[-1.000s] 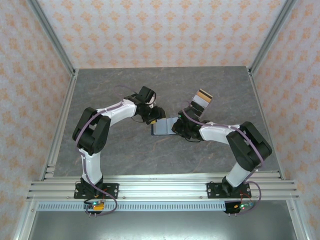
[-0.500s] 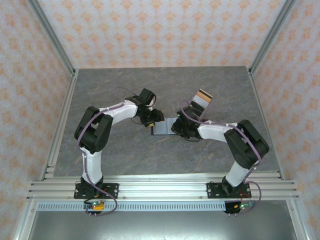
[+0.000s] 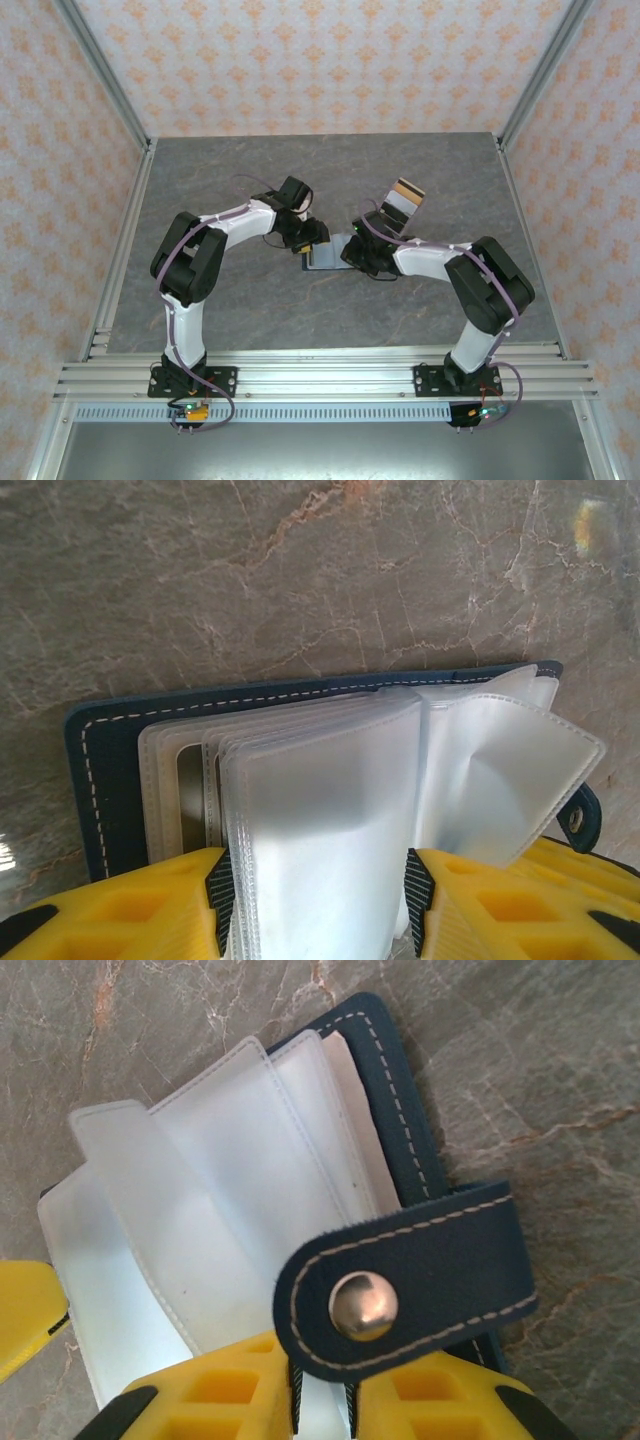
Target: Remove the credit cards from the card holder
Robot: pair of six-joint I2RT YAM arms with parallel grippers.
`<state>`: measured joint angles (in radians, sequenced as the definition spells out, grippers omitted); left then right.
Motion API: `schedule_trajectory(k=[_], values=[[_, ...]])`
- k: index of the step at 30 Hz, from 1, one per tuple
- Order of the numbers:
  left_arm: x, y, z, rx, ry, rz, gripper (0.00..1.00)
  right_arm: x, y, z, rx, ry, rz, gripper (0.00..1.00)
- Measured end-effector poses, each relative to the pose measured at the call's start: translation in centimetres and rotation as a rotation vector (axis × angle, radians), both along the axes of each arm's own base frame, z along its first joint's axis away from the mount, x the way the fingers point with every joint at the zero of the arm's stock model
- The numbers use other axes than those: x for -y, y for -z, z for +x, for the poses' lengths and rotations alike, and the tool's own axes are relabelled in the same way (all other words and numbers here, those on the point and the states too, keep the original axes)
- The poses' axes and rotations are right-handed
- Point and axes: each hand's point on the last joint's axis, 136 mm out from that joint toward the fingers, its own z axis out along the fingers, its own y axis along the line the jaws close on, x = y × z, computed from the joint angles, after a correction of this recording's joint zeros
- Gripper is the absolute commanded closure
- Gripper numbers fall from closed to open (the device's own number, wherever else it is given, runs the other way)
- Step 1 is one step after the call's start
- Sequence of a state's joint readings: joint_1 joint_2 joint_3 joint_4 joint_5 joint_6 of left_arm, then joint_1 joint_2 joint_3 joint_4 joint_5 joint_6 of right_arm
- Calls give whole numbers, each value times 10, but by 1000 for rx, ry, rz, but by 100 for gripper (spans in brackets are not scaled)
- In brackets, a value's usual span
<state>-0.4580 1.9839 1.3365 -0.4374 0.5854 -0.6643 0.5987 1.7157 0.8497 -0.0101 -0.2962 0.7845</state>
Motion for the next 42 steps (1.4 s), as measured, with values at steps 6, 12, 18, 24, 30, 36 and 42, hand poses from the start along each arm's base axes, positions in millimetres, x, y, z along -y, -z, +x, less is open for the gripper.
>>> schedule_trajectory(k=[6,12,18,24,30,36,42], values=[[10,-4,-5,-5,36,-38,60,-1,0,1,0,-1,4,78],[15,-6,-7,2,61,-54,71,-1,0,1,0,0,4,78],[15,-5,-7,6,66,-53,74,0,-2,1,-2,0,9,78],[19,-6,-5,19,60,-79,65,2,-3,-2,-11,1,3,78],[31,-11,-4,16,49,-169,63,3,-3,-2,-13,2,2,78],[34,-23,1,40,32,-219,63,5,-3,-5,-13,2,2,78],[39,-31,7,50,15,-273,61,8,-13,-4,9,10,14,77]])
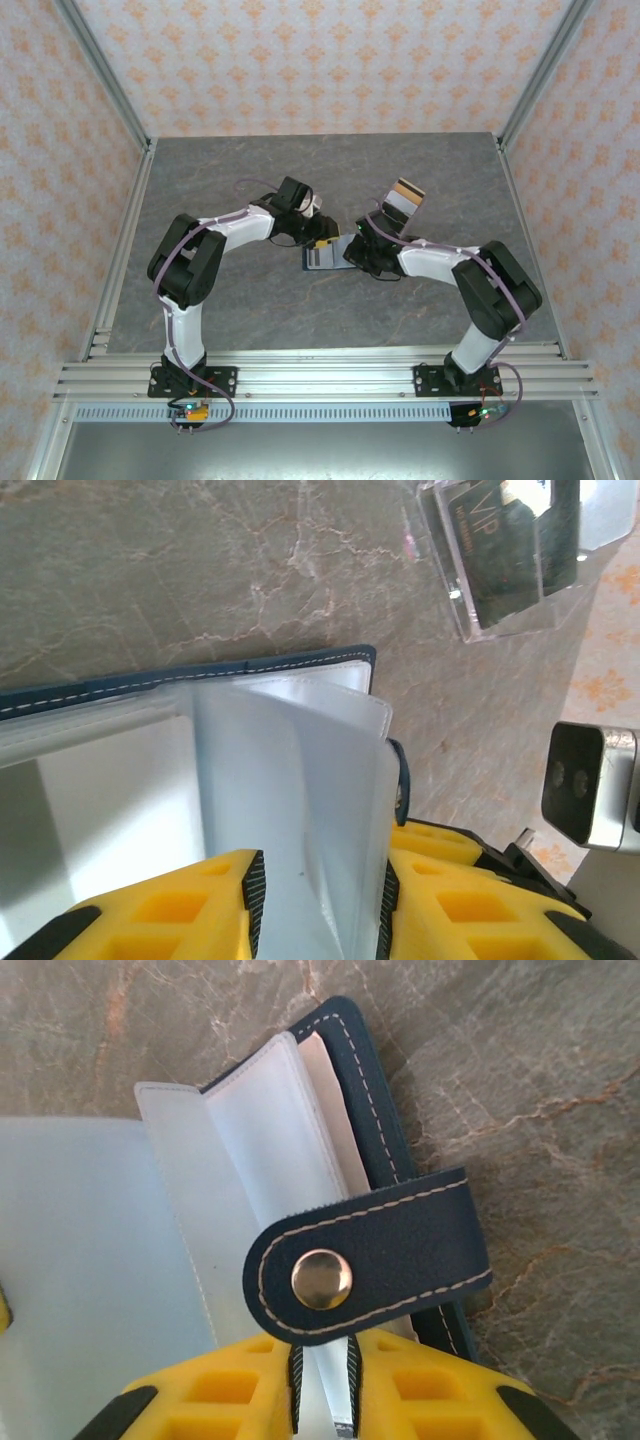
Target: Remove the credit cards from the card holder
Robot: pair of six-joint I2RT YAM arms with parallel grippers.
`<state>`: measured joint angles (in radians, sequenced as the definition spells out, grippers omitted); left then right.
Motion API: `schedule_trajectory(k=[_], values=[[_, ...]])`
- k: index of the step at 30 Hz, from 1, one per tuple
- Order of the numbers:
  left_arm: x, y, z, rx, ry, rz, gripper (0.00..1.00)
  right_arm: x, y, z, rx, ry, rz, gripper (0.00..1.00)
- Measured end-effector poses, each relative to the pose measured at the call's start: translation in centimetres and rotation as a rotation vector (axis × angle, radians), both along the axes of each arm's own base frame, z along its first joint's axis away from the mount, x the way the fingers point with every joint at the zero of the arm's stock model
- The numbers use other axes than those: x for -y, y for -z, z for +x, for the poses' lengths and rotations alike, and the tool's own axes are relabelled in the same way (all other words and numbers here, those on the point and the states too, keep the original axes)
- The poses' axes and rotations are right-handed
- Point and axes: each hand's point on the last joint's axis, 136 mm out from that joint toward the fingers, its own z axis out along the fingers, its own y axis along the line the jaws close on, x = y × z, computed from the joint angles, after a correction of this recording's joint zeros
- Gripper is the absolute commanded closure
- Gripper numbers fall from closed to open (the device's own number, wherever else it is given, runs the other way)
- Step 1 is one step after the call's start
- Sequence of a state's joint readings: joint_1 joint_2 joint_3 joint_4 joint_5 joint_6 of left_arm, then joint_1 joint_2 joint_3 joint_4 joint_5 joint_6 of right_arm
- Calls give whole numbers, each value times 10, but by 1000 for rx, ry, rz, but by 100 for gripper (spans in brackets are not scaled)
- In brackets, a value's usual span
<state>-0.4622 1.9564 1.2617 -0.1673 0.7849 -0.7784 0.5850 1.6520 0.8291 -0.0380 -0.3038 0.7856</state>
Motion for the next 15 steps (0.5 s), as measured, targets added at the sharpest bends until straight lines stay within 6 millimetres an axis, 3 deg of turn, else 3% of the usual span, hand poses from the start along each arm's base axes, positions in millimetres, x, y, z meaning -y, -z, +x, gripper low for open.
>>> schedule_trajectory(k=[6,15], values=[[8,-9,1,-3,7,-62,46,10,-21,-1,55,21,14,71],[27,-7,2,-11,34,-91,44,27,-50,-3,149,60,10,67]])
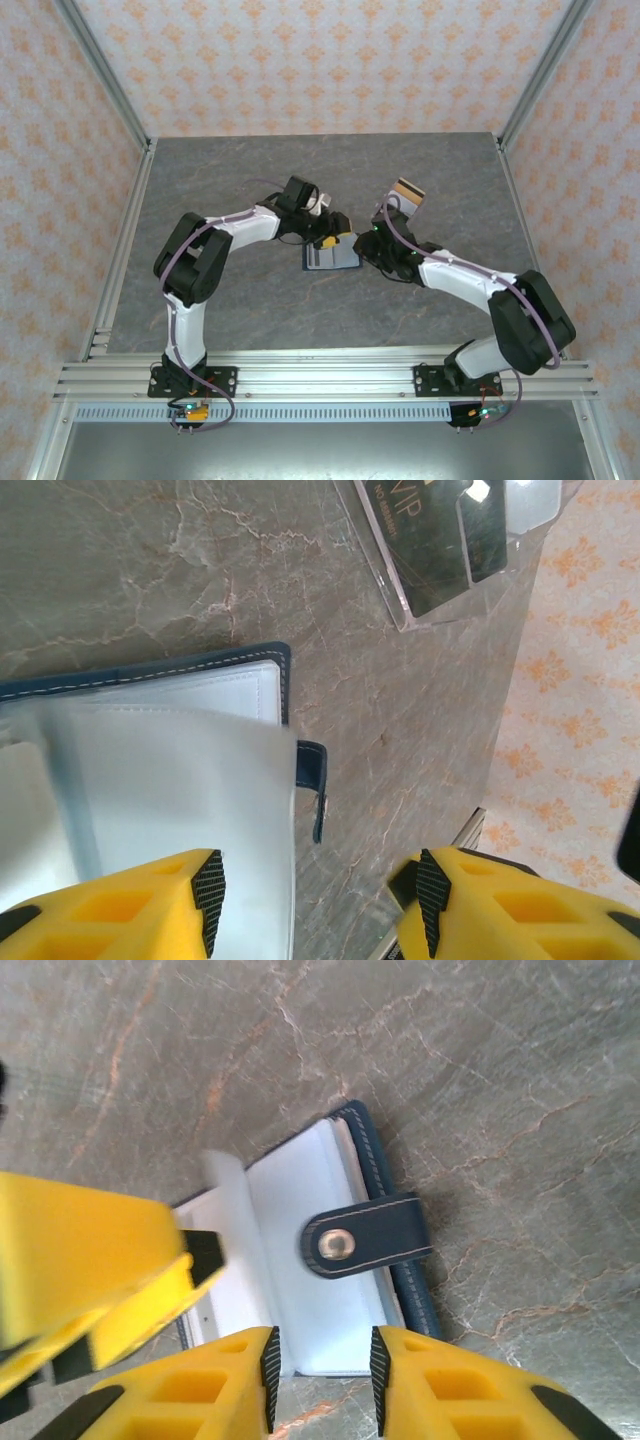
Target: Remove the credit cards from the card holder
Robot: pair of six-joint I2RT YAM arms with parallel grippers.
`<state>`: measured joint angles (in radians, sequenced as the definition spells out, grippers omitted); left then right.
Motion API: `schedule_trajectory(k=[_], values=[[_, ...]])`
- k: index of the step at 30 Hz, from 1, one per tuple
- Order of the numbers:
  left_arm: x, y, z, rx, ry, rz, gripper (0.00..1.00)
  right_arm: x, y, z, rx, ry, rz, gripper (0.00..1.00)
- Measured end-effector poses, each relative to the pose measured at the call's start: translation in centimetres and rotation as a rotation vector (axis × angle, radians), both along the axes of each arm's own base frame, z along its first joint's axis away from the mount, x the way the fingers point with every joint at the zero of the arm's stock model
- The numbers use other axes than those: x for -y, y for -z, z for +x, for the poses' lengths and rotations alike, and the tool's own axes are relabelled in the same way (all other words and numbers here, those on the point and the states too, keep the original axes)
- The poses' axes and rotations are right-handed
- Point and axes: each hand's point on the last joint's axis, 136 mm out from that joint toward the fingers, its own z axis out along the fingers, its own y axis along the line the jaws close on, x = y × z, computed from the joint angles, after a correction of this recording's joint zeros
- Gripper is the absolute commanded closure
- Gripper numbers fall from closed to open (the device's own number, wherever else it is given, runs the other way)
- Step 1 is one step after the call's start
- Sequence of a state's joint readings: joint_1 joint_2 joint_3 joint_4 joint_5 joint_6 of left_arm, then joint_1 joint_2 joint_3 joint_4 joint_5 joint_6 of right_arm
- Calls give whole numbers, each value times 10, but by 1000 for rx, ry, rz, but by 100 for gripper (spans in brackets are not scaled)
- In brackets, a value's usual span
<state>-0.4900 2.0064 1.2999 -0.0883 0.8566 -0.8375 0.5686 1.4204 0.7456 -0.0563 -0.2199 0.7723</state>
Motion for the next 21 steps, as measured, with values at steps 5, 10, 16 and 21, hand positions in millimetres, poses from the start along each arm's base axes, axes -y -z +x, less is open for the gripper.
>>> schedule_trajectory(k=[5,10,16,21], values=[[4,16,2,-24,3,20,48,-6,2,-2,-4,-47,9,76],[0,24,3,-42,-12,54,49,-17,22,-5,-67,-99,11,83],[-16,25,5,-43,-41,121,39,-29,37,1,-118,-122,12,83],[-56,5,15,-3,-109,211,34,-33,44,7,-147,-123,-4,83]])
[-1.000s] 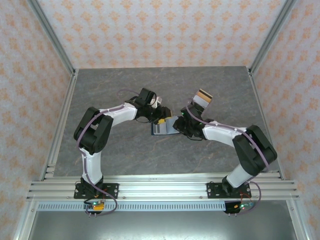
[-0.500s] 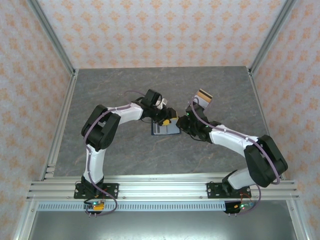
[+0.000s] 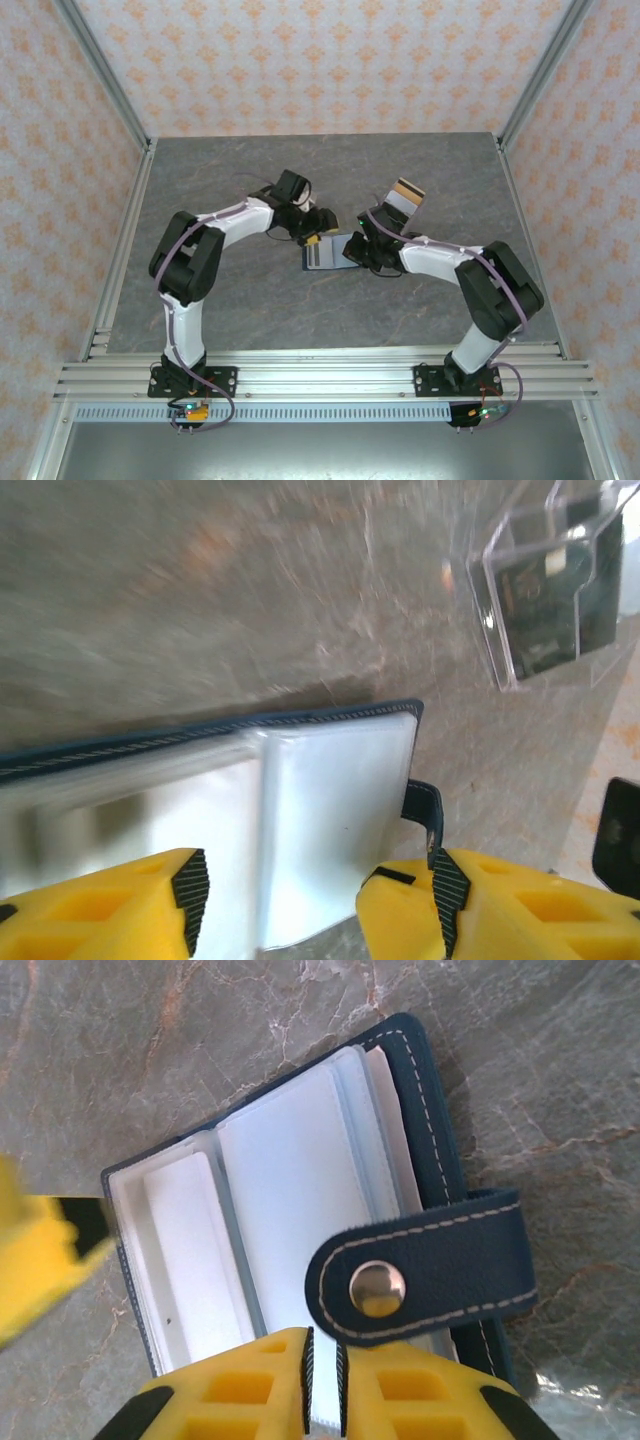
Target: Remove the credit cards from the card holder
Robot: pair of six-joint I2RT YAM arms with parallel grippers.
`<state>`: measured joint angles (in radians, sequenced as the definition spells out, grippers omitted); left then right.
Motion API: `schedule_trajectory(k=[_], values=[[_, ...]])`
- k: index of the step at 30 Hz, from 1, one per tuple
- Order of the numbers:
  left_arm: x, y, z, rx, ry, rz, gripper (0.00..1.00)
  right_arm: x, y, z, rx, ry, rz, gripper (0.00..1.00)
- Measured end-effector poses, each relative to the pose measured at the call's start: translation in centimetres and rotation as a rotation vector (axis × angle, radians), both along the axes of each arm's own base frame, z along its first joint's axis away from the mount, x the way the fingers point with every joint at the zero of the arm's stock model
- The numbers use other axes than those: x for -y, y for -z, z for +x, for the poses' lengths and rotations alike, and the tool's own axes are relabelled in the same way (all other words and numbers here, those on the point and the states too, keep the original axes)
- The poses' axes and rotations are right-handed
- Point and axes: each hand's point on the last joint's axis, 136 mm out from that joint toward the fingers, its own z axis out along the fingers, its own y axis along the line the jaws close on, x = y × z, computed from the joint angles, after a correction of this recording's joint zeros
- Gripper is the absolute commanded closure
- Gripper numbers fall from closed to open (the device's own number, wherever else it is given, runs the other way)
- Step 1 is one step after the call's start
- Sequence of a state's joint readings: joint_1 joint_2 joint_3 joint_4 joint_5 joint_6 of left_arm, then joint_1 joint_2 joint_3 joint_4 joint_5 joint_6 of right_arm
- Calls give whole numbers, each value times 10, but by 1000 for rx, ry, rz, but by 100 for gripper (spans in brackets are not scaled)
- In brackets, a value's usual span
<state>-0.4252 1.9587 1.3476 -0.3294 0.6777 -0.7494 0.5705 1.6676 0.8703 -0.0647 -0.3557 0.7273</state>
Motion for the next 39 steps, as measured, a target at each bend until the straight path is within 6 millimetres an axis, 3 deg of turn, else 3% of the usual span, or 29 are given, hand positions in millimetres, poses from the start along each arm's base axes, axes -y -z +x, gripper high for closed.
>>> schedule_trajectory(k=[3,6,11,15,22,39], values=[[-18,-10,1,25,-23,58,31,1,8,-1,-25,-1,-20,82],[-24,-10,-5,31,-8,107,30,6,15,-5,-49,5,-47,82],[-20,0,-22,2,48,167,30,6,17,-3,-60,10,-64,82],[-12,8,-24,-6,79,186,31,6,18,-1,-62,12,-68,82],[-15,27,-29,-52,86,216,30,6,18,-1,-65,12,-70,82],[-14,29,-30,-47,109,215,39,6,18,-1,-69,19,-67,82]])
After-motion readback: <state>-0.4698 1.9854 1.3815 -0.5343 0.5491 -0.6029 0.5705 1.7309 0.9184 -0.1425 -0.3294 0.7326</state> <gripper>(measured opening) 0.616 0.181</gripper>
